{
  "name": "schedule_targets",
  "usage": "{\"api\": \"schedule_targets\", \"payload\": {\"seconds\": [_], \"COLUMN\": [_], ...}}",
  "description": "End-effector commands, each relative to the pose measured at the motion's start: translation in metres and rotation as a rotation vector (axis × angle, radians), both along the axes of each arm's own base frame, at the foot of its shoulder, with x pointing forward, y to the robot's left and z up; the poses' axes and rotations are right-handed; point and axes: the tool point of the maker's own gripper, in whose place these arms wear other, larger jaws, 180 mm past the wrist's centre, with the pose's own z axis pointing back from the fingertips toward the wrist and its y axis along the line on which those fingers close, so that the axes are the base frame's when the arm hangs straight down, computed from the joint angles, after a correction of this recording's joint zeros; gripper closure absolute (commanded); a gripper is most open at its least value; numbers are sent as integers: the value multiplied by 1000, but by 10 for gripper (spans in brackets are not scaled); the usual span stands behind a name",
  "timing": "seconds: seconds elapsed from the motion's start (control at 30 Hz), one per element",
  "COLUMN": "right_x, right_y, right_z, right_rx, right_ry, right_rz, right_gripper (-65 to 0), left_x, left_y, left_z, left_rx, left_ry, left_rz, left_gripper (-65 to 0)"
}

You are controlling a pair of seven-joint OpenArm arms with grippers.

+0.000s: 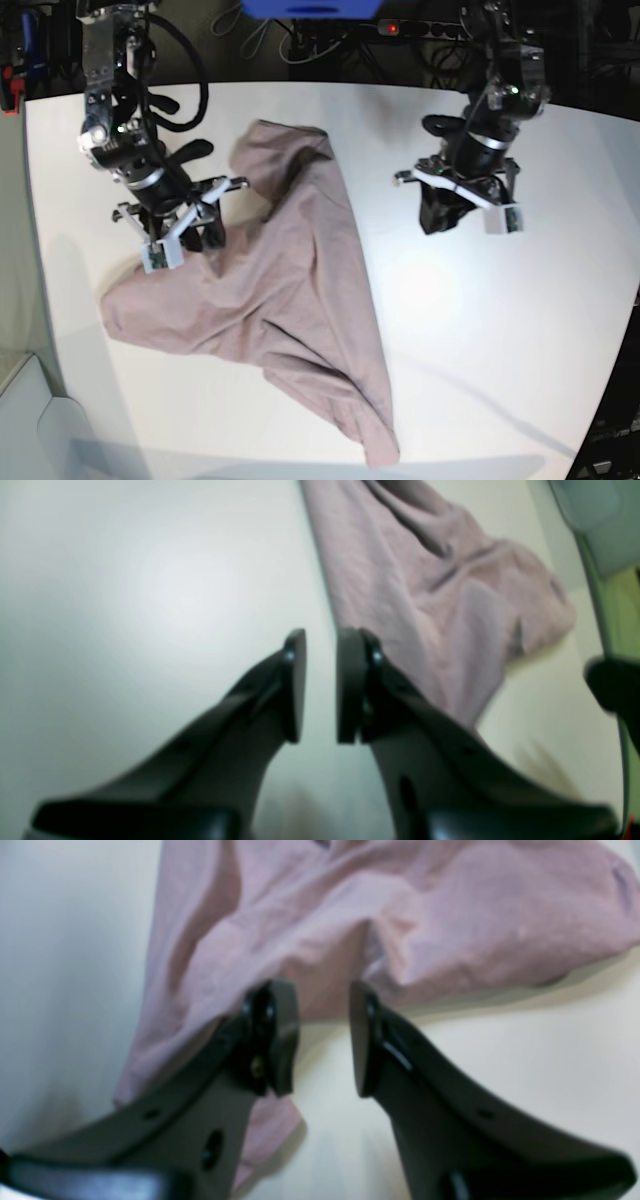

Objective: Layout the t-shirt on the table in an organized manner, then fold the t-shirt properly
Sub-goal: 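Release the shirt and raise both grippers above it, then grasp the shirt with the right gripper and drag it across the table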

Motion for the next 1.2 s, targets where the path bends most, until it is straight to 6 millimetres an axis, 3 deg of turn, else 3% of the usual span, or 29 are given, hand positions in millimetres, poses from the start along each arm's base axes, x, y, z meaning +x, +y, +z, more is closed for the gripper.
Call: {"api": "schedule_targets", "payload": {"seconds": [0.0, 0.07, 0.2, 0.3, 0.4, 0.5, 0.57, 0.7, 0.83, 0.9, 1.03, 1.17], "right_x": [6, 11, 45, 81, 118, 161, 188, 228, 235, 233, 228, 227], "right_y": [2, 1, -3, 7, 19, 16, 21, 7, 9, 14, 24, 36], "right_z": [13, 18, 39, 41, 30, 20, 24, 28, 19, 13, 0, 0], "right_rx": [5, 2, -14, -66, -128, -165, -152, -116, -144, -160, -172, -138], "right_ry": [-49, -65, -131, -139, -104, -37, -31, -60, -60, -62, -77, -123], "right_rz": [9, 9, 8, 92, 182, 181, 169, 106, 123, 144, 180, 189], "right_gripper": [-199, -199, -204, -204, -204, -202, -203, -204, -220, -275, -444, -502], "left_x": [4, 4, -3, -17, -32, -52, -63, -81, -92, -93, -95, -99], "left_y": [11, 25, 33, 32, 34, 35, 36, 36, 36, 36, 36, 36], "left_z": [11, 11, 1, -8, -19, -32, -38, -48, -53, -54, -55, -54], "left_rx": [-9, 2, 27, 29, 32, 35, 37, 40, 42, 42, 42, 44], "left_ry": [-40, -40, -7, 31, 76, 131, 160, 208, 234, 239, 244, 248], "left_rz": [28, 48, 43, 40, 45, 47, 48, 49, 50, 49, 49, 46], "left_gripper": [-107, -107, -107, -107, -107, -107, -107, -107, -107, -107, -107, -107]}}
